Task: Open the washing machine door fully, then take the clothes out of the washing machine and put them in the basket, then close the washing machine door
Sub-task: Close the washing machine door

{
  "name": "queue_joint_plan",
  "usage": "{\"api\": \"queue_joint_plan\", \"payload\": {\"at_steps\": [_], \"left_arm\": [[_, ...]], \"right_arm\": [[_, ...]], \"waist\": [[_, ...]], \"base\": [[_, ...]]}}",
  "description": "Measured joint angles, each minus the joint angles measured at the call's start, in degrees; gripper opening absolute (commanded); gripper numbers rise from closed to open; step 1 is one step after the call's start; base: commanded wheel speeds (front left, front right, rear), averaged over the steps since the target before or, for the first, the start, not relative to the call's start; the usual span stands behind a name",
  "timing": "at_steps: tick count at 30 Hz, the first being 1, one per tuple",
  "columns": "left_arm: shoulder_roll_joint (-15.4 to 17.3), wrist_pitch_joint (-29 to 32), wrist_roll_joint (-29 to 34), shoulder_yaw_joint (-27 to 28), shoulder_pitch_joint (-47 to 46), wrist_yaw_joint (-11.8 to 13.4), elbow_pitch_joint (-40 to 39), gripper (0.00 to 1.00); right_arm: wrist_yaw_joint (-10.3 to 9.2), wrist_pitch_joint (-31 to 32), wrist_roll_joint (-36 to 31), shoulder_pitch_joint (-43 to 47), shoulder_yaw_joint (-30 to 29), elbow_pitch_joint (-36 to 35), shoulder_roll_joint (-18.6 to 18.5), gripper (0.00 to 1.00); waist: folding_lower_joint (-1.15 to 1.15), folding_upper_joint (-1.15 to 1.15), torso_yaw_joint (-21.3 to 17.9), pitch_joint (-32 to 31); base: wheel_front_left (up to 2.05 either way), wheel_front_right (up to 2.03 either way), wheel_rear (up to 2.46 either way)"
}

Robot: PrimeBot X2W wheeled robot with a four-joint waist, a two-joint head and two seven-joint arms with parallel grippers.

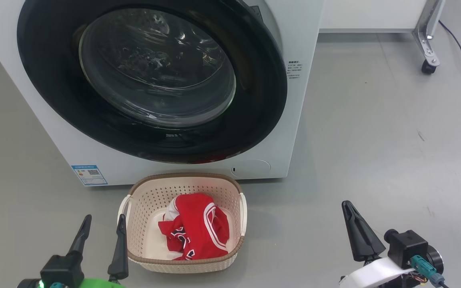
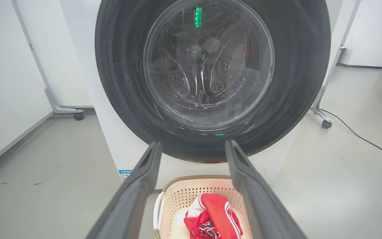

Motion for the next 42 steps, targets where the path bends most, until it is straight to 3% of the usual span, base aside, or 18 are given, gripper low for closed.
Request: {"api": "queue_joint_plan", "payload": {"at_steps": [19, 29, 42], "left_arm": [[-0.6, 0.0, 2.3, -0.7, -0.1, 0.1, -0.3, 1.0], [-1.4, 0.0, 3.2, -2.3, -1.9, 0.1, -2.0, 1.0], [-2.5, -1.5, 3.7, -3.7, -6.2, 0.1, -3.4, 1.0]], "right_arm": [[0.02, 0.0, -0.8, -0.7, -0.8, 0.2, -1.1, 0.0], [0.2, 0.0, -1.8, -7.6, -1.1, 1.2, -2.9, 0.0], [2.25, 0.4, -4.0, -21.9, -0.3, 2.7, -6.1, 0.0]], "waist": [[0.0, 0.0, 2.2, 1.4], [0.0, 0.0, 4.3, 5.0], [0.0, 0.0, 7.3, 11.1]], "base": [[0.0, 0.0, 0.0], [0.0, 0.0, 0.0], [0.0, 0.0, 0.0]]}}
